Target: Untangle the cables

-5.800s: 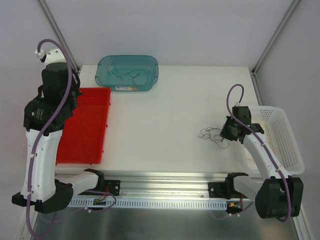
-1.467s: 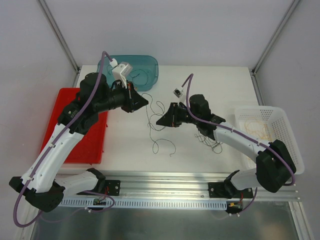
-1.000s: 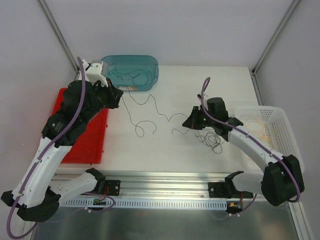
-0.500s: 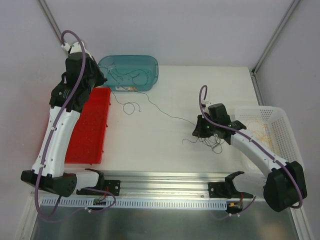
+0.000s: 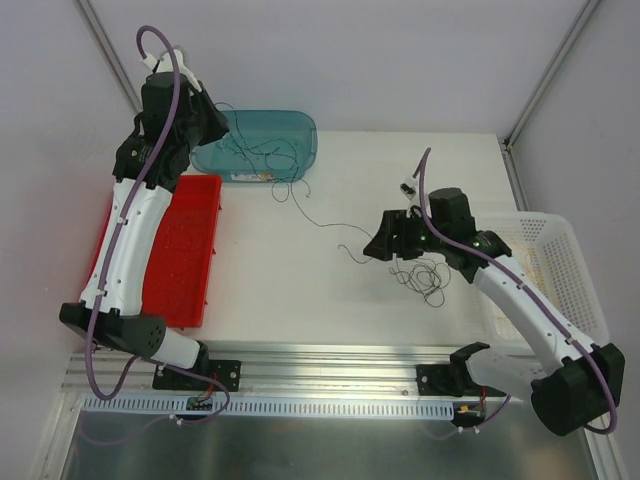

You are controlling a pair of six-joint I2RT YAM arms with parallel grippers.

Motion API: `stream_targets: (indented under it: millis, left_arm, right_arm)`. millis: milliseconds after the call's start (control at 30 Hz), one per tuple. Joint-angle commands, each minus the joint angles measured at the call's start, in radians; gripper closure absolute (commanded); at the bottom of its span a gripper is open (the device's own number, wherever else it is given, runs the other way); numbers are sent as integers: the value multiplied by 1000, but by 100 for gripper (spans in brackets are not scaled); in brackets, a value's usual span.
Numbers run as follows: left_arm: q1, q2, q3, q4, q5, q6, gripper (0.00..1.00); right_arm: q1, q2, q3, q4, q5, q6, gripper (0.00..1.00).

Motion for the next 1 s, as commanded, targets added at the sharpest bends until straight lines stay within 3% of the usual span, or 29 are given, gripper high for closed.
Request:
stream_targets:
  millis: [0,100,300,733,967]
  left_arm:
    - [6,48,95,59,34,30,100]
    - [6,102,179,57,48,39,100]
    - [6,188,250,62,65,23,100]
    - [43,402,491,155,-41,21,100]
    - [98,505,500,279,-30,-20,100]
  right_arm:
    - [-2,-61,59,-50,-52,-26,20]
    - [-4,-105,66,-85,-61,-54,12]
    - [-4,-252,45,-24,-118,-55,7]
    - [-4,-358,-21,-102,-6,-106,6]
    - [-4,-383,-41,-150,57,-115,6]
